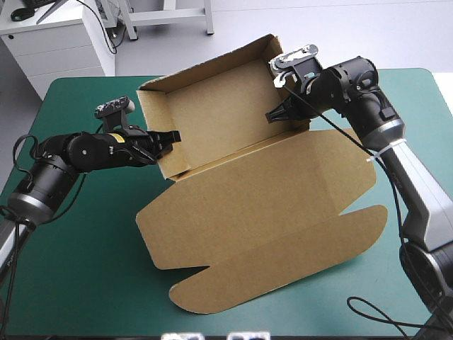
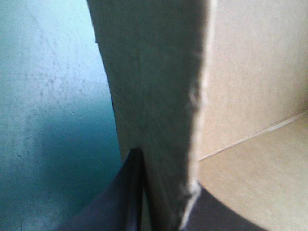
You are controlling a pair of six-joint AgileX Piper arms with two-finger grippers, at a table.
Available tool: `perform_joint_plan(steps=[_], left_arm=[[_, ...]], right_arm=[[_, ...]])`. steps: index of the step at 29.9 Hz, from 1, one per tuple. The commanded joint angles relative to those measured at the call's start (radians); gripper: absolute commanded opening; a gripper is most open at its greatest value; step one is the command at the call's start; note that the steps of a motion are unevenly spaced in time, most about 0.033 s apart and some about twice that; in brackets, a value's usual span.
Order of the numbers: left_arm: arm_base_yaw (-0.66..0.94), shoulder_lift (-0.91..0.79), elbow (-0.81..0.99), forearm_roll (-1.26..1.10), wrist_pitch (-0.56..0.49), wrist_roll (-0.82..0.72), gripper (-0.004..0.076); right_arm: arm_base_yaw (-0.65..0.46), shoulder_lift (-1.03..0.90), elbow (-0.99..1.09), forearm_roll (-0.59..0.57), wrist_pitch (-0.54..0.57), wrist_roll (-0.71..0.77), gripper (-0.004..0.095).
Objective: Fold the box
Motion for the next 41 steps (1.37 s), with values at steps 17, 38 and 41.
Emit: perform_joint_plan(steps=[17, 38, 41], left_arm=[[-0.023, 0.218, -0.399, 0.239, 0.240, -0.010, -0.0008], [-0.159, 0.492, -0.462, 0.556, 0.457, -0.055, -0.0008], [-0.159, 0.529, -0.462, 0.543, 0.503, -0.055, -0.0008]], right_arm=[[0.002, 0.017, -0.030, -0.047, 0.024, 0.177, -0.0014], [-0.013, 0.178, -0.030, -0.051, 0.117, 0.221, -0.0014], [-0.015, 0.198, -0.026, -0.048, 0.128, 0.221, -0.0014]])
